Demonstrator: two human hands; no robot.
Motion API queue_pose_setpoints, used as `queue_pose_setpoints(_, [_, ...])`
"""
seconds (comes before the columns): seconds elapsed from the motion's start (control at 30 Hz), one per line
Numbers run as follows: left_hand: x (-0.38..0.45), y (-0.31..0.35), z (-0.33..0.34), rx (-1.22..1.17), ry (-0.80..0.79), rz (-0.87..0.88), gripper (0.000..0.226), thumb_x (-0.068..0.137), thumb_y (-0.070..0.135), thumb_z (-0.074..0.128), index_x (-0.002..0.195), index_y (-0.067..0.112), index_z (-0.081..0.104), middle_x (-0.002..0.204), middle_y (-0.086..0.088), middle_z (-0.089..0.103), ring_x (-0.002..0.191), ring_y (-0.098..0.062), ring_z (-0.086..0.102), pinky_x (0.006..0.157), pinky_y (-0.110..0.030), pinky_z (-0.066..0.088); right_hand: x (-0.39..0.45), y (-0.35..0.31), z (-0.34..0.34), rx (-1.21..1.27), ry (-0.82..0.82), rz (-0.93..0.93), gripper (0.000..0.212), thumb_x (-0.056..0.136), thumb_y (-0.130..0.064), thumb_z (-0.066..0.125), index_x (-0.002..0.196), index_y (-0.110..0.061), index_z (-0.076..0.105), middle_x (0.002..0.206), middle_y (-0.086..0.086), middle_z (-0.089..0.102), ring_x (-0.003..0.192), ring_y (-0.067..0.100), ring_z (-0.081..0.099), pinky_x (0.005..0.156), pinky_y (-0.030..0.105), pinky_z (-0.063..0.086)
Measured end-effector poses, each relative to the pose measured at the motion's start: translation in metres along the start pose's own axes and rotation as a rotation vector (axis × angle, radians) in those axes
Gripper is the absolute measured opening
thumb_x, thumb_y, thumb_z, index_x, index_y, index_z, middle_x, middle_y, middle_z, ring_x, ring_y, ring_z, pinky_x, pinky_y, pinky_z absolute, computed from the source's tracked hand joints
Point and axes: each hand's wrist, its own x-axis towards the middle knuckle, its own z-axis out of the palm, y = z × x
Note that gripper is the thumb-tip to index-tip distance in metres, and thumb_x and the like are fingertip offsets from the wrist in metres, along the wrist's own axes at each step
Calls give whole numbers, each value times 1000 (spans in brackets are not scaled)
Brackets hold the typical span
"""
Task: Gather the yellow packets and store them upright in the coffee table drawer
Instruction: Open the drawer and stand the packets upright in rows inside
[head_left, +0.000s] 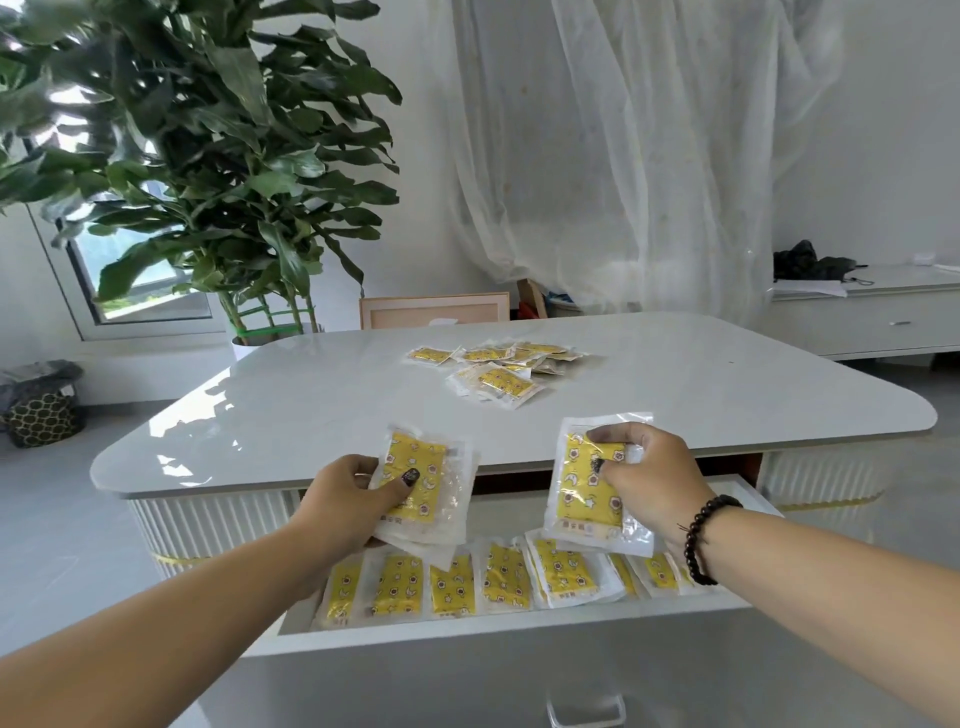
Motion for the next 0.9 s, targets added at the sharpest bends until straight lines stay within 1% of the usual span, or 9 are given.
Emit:
queue_pose_setpoints(0.13, [21, -20, -12, 65, 25, -88, 18, 91, 18, 65, 106, 11, 59, 96, -9, 66, 78, -23, 66, 57, -32, 58, 11, 20, 3, -60, -3, 50, 32, 86, 4, 53, 105, -19, 65, 86, 5, 67, 73, 31, 65, 65, 40, 55])
queue_pose_setpoints(0.3, [42, -47, -16, 129, 30, -211, 13, 90, 3, 60, 96, 13, 54, 91, -11, 62, 77, -25, 63, 63, -37, 57, 17, 41, 22, -182, -105, 46, 34, 83, 5, 51, 104, -20, 63, 97, 9, 65, 55, 18, 53, 47, 22, 43])
queue_pose_setpoints(0.4, [52, -66, -8, 169, 8, -276, 15, 90, 3, 62, 82, 13, 53, 84, -11, 64, 76, -25, 64, 68, -40, 58, 17, 50, 34, -235, -176, 38, 35, 84, 3, 48, 105, -21, 62, 84, 7, 62, 46, 13, 45, 39, 18, 36])
queue_pose_setpoints(0.47, [58, -77, -2, 197, -12, -315, 12, 90, 5, 62, 81, 10, 56, 82, -13, 66, 76, -26, 66, 64, -39, 57, 14, 58, 41, -273, -229, 40, 33, 87, 1, 48, 107, -22, 61, 86, 5, 59, 44, 11, 42, 34, 14, 31])
queue_pose_setpoints(0.57, [67, -92, 7, 210, -35, -351, 6, 88, 7, 64, 84, 5, 60, 85, -17, 69, 79, -30, 68, 62, -36, 56, 11, 69, 49, -348, -289, 53, 33, 88, -1, 49, 110, -24, 60, 102, 4, 59, 46, 8, 42, 32, 11, 29])
queue_pose_setpoints(0.67, [78, -102, 15, 185, -50, -387, 7, 88, 6, 65, 92, 0, 64, 88, -18, 70, 81, -31, 68, 63, -36, 57, 15, 74, 49, -325, -297, 84, 34, 89, 0, 49, 109, -24, 61, 98, 5, 61, 49, 12, 47, 33, 12, 34])
queue_pose_setpoints(0.8, [90, -112, 29, 170, -60, -435, 8, 91, 3, 59, 93, -3, 64, 91, -18, 70, 78, -28, 67, 55, -32, 56, 20, 77, 44, -246, -282, 138, 35, 88, 4, 49, 107, -23, 63, 95, 14, 68, 45, 16, 45, 35, 14, 33])
queue_pose_setpoints(0.83, [93, -114, 32, 172, -57, -435, 9, 91, 3, 59, 93, -4, 64, 92, -20, 69, 78, -30, 67, 58, -34, 58, 20, 77, 43, -232, -284, 144, 36, 88, 4, 50, 106, -23, 63, 95, 15, 68, 43, 15, 43, 36, 15, 33])
queue_pose_setpoints(0.9, [100, -119, 38, 177, -50, -438, 14, 90, 5, 59, 95, -7, 64, 97, -24, 69, 85, -38, 69, 73, -43, 58, 20, 77, 43, -219, -290, 153, 36, 88, 4, 50, 105, -24, 63, 92, 12, 66, 40, 13, 39, 37, 16, 34])
